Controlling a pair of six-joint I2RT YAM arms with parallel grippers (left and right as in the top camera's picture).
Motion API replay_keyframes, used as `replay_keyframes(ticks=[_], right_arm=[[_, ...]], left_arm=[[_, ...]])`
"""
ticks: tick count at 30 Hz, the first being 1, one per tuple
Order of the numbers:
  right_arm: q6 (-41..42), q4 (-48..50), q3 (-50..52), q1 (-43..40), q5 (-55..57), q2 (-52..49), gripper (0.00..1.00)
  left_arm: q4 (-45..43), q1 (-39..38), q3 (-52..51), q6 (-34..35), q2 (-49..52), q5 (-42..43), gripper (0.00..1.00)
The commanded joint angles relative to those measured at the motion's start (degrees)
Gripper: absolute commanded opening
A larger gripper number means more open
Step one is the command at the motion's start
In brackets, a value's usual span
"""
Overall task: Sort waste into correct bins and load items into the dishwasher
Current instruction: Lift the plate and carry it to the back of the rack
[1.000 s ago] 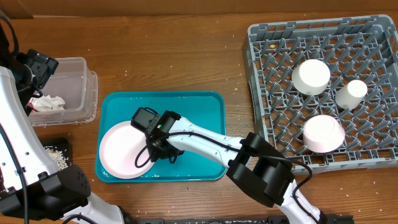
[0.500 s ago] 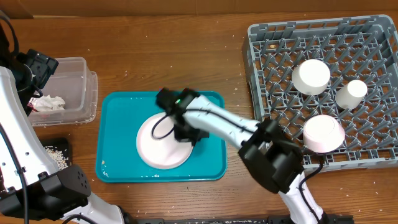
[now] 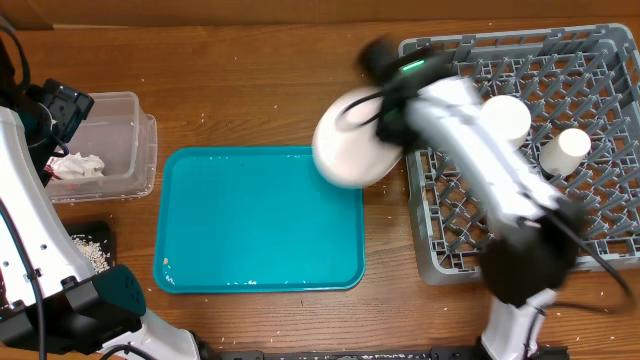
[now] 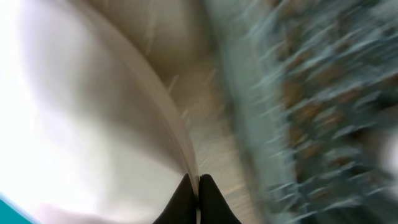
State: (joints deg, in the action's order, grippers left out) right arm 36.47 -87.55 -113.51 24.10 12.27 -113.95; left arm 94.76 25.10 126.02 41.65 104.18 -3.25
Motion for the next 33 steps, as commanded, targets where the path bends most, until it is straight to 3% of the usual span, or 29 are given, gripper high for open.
replay_keyframes(ticks=[1, 7, 17, 22, 33], right_arm=[[-7.41, 0.42, -6.51, -10.03, 6.69, 9.25, 0.04], [-17.73, 6.97, -6.14, -18.73, 14.23, 10.99, 0.04], [-25.94, 24.96, 8.09, -18.71, 25.11, 10.73, 0.04], [-26.34, 31.65, 15.02, -18.71, 28.17, 10.71, 0.04], [-22.93, 30.82, 17.59, -18.05, 24.79, 10.32, 0.04]], left_arm=[[0.11, -0.55, 0.04, 0.35, 0.28, -0.76, 1.0], [0.11, -0.55, 0.04, 0.35, 0.28, -0.76, 1.0], [0.11, -0.55, 0.04, 0.35, 0.28, -0.76, 1.0], [0.11, -0.55, 0.04, 0.35, 0.28, -0.76, 1.0], [0.11, -0.55, 0.02, 0.35, 0.28, -0.76, 1.0]])
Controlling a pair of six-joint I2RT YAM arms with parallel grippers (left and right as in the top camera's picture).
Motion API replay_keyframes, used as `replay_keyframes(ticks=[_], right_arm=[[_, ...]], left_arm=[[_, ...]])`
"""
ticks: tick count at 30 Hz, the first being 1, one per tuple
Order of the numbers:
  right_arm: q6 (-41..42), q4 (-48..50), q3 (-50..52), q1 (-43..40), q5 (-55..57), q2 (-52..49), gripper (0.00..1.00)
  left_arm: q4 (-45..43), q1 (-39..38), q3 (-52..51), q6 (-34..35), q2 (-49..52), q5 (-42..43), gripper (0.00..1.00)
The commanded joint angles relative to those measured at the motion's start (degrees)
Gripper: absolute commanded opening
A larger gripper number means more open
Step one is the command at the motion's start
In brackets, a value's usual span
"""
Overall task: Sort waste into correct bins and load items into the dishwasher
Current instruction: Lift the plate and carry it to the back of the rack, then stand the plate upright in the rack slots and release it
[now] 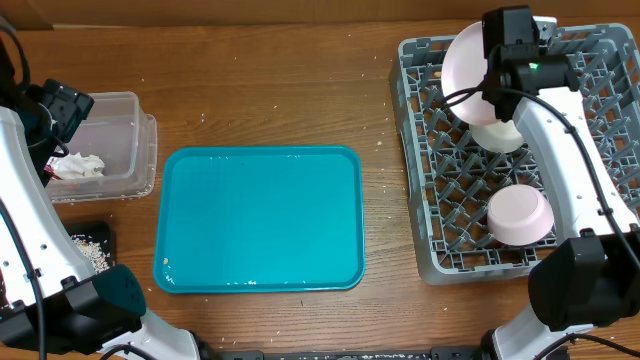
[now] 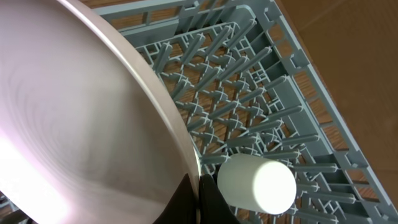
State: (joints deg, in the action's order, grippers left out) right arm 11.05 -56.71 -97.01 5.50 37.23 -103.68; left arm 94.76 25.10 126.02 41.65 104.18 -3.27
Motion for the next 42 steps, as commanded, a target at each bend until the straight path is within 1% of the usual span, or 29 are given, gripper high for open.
replay_keyframes(ticks=[1, 8, 12, 13, 14, 15, 16, 17, 18, 19, 20, 23, 26, 29, 31, 33, 34, 35, 38, 39, 42], right_arm=[[2.51, -0.04, 1.38, 0.55, -0.22, 0.04, 0.04], [2.78, -0.81, 2.16, 0.87, 0.85, 0.04, 0.04], [6.05, -2.36, 2.16, 2.36, 1.25, 0.04, 0.04], [6.88, -2.82, 2.12, 2.95, 1.27, 0.04, 0.05], [7.06, -3.13, 2.12, 3.5, 1.18, 0.04, 0.08], [7.39, -3.63, 2.05, 4.2, 0.98, 0.07, 0.12], [8.44, -4.48, 1.7, 5.05, 1.01, 0.07, 0.23], [9.14, -5.22, 1.33, 5.55, 1.01, 0.07, 0.37], [10.12, -6.56, 0.37, 6.36, 0.74, 0.07, 0.6], [10.27, -7.61, -0.55, 6.86, 0.24, 0.09, 0.71], [10.27, -8.92, -1.84, 7.3, -0.57, 0.17, 0.75], [10.54, -13.81, -6.78, 7.63, -4.42, 0.46, 0.79], [12.85, -19.32, -12.55, 7.54, -9.33, 1.09, 0.79], [13.22, -23.45, -17.92, 7.5, -14.03, 2.56, 0.79], [13.2, -23.67, -19.61, 7.5, -16.5, 3.96, 0.79], [12.85, -21.7, -19.69, 7.5, -17.46, 4.79, 0.81], [12.61, -20.26, -19.47, 7.5, -17.44, 4.55, 0.81], [12.26, -19.06, -18.97, 7.5, -17.42, 4.09, 0.77], [11.06, -15.74, -18.08, 7.13, -17.38, 1.31, 0.61], [11.06, -14.69, -18.05, 6.73, -17.44, -0.15, 0.51], [11.06, -11.69, -18.08, 5.35, -17.46, -4.57, 0.36]], left_arm=[[0.11, -0.55, 0.04, 0.35, 0.28, -0.74, 1.0], [0.11, -0.55, 0.04, 0.35, 0.28, -0.74, 1.0], [0.11, -0.55, 0.04, 0.35, 0.28, -0.74, 1.0], [0.11, -0.55, 0.04, 0.35, 0.28, -0.74, 1.0], [0.11, -0.55, 0.04, 0.35, 0.28, -0.74, 1.0], [0.11, -0.55, 0.04, 0.35, 0.28, -0.74, 1.0], [0.11, -0.55, 0.02, 0.35, 0.28, -0.74, 1.0], [0.11, -0.55, 0.04, 0.35, 0.28, -0.74, 1.0], [0.11, -0.55, 0.04, 0.35, 0.28, -0.74, 1.0], [0.11, -0.55, 0.04, 0.35, 0.28, -0.74, 1.0], [0.11, -0.55, 0.04, 0.35, 0.28, -0.74, 1.0], [0.11, -0.55, 0.04, 0.35, 0.28, -0.74, 1.0], [0.11, -0.55, 0.04, 0.35, 0.28, -0.74, 1.0], [0.11, -0.55, 0.04, 0.35, 0.28, -0.74, 1.0], [0.11, -0.55, 0.04, 0.35, 0.28, -0.74, 1.0], [0.11, -0.55, 0.04, 0.35, 0.28, -0.74, 1.0], [0.11, -0.55, 0.04, 0.35, 0.28, -0.74, 1.0], [0.11, -0.55, 0.04, 0.35, 0.28, -0.74, 1.0], [0.11, -0.55, 0.04, 0.35, 0.28, -0.74, 1.0], [0.11, -0.55, 0.04, 0.35, 0.28, -0.74, 1.0], [0.11, -0.55, 0.04, 0.35, 0.28, -0.74, 1.0]])
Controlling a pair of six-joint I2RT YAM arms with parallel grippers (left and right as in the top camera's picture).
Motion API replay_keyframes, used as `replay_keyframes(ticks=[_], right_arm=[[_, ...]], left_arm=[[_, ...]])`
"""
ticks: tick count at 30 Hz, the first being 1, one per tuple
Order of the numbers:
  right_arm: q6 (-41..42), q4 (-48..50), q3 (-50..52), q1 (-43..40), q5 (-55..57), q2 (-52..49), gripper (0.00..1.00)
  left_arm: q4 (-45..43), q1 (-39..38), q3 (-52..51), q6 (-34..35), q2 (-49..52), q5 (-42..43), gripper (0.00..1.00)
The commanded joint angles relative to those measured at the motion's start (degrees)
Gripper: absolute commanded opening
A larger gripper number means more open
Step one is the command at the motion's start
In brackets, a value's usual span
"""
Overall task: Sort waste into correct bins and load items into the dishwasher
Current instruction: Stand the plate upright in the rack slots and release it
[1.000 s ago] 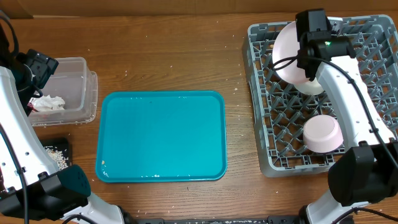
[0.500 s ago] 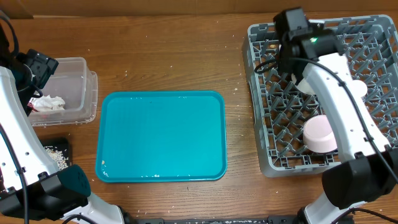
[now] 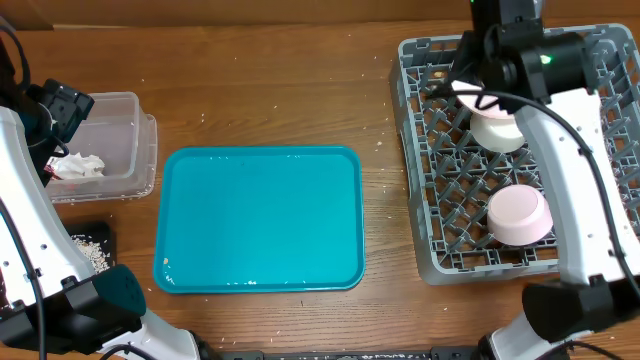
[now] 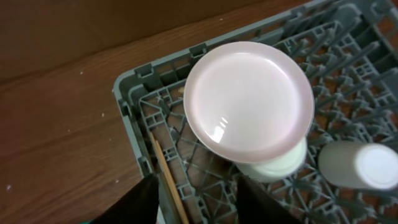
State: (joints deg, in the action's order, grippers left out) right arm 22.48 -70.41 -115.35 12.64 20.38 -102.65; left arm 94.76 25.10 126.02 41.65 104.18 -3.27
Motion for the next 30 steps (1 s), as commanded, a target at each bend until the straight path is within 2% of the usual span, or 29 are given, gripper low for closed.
replay_keyframes(ticks=[1, 2, 5, 9, 14, 30], right_arm=[[-0.37, 3.15, 0.26, -2.4, -0.87, -7.23, 0.33], [-0.37, 4.44, 0.26, -3.28, -2.1, -9.09, 0.25], [-0.35, 6.6, 0.26, -5.57, -6.27, -12.98, 0.12], [-0.13, 7.63, 0.26, -8.74, -13.84, -17.11, 0.05], [-0.15, 8.24, 0.26, -10.6, -19.41, -19.87, 0.04], [-0.15, 8.09, 0.63, -9.44, -21.18, -25.57, 0.04]], left_arm=[[0.11, -0.55, 0.04, 0.35, 0.28, -0.74, 1.0], [0.11, -0.55, 0.04, 0.35, 0.28, -0.74, 1.0], [0.11, -0.55, 0.04, 0.35, 0.28, -0.74, 1.0], [0.11, -0.55, 0.04, 0.35, 0.28, -0.74, 1.0], [0.11, -0.55, 0.04, 0.35, 0.28, -0.74, 1.0], [0.11, -0.55, 0.04, 0.35, 0.28, -0.74, 1.0]])
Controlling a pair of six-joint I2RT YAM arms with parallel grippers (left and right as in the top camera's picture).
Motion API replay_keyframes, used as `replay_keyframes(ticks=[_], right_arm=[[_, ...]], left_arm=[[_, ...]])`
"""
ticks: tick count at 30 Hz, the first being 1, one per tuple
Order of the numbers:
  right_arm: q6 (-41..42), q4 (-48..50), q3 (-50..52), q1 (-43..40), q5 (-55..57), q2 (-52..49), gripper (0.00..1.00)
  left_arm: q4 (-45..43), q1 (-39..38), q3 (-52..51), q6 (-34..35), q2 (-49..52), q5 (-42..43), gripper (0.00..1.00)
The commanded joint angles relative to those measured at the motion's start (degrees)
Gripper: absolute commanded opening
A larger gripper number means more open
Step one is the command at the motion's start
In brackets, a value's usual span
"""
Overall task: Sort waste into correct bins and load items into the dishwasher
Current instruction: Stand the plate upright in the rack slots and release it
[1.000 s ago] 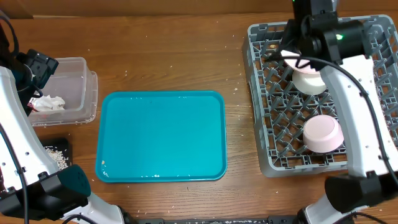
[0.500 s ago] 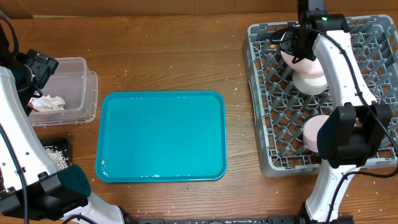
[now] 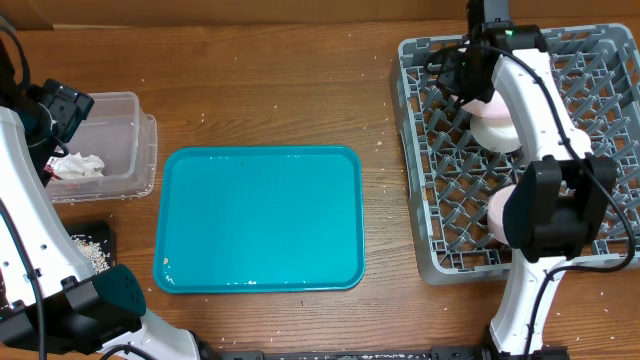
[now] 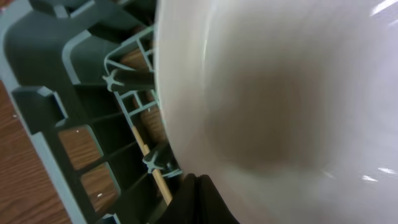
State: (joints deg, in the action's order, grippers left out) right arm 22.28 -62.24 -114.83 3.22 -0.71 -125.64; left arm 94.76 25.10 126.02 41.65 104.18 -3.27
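The pink plate (image 4: 280, 93) fills the right wrist view, tilted close over the back-left corner of the grey dish rack (image 4: 37, 106). Its rim runs down into my right gripper (image 4: 196, 183), which is shut on it. From overhead the right gripper (image 3: 468, 78) is low in that corner of the rack (image 3: 412, 180), and only a sliver of the plate (image 3: 488, 97) shows beside a white cup (image 3: 497, 132). A pink bowl (image 3: 503, 215) sits upside down further forward in the rack. My left gripper (image 3: 62, 105) hangs at the clear bin (image 3: 125, 150); its jaws are not readable.
A bare teal tray (image 3: 260, 218) lies mid-table. The clear bin holds crumpled white paper (image 3: 78, 166). A black container (image 3: 92, 245) with white crumbs sits in front of it. A wooden chopstick (image 4: 149, 162) lies in the rack under the plate.
My right gripper was open above the plate, which lay flat on the white cup. Now it is low in the rack corner, shut on the plate's rim, with the plate tilted.
First my right gripper held the plate by its rim between tray and rack. Then it held it over the rack's back-left part. Later the plate lay on the white cup with the gripper open above. Now the gripper is shut on its rim again.
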Motion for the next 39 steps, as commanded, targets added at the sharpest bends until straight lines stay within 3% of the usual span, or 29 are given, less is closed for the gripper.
replay_keyframes(ticks=[1, 17, 26, 34, 39], right_arm=[[0.02, -0.13, 0.11, -0.02, -0.07, -2.95, 0.04], [0.83, -1.9, 0.13, 1.29, -0.17, -4.26, 0.04], [9.49, -6.12, 0.13, 5.4, 14.47, -4.37, 0.04], [9.75, -8.83, -1.57, 8.04, 13.42, -2.93, 0.04], [9.14, -16.55, -11.5, 7.96, 9.42, 3.82, 0.16]], left_arm=[[0.11, -0.55, 0.04, 0.35, 0.28, -0.74, 1.0], [0.11, -0.55, 0.02, 0.35, 0.28, -0.74, 1.0], [0.11, -0.55, 0.04, 0.35, 0.28, -0.74, 1.0], [0.11, -0.55, 0.04, 0.35, 0.28, -0.74, 1.0], [0.11, -0.55, 0.04, 0.35, 0.28, -0.74, 1.0]])
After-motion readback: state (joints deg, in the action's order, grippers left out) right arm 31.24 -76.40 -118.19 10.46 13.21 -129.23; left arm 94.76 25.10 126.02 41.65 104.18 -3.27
